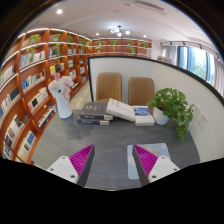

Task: Arrange mouse

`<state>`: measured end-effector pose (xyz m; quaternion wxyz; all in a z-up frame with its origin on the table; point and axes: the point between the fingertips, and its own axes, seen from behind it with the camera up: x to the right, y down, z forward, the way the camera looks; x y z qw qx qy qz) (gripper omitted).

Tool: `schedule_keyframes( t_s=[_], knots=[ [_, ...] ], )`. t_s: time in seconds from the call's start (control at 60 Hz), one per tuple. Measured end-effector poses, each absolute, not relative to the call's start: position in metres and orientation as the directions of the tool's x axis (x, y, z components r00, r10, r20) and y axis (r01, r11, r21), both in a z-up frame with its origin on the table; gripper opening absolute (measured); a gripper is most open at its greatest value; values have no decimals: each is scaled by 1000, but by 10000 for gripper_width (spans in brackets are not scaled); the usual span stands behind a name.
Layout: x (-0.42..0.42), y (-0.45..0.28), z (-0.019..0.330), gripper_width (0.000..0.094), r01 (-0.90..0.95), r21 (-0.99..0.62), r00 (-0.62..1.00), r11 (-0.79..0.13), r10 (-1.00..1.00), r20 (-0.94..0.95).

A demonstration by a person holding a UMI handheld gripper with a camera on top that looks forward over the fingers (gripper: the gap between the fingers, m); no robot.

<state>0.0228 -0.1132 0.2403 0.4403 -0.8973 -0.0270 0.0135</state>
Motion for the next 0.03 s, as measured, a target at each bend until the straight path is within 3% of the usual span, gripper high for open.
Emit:
schedule_keyframes(
  t_s=[0.033],
  knots=[
    [17,-116,239,751,37,-789,998,-613,59,1]
  ],
)
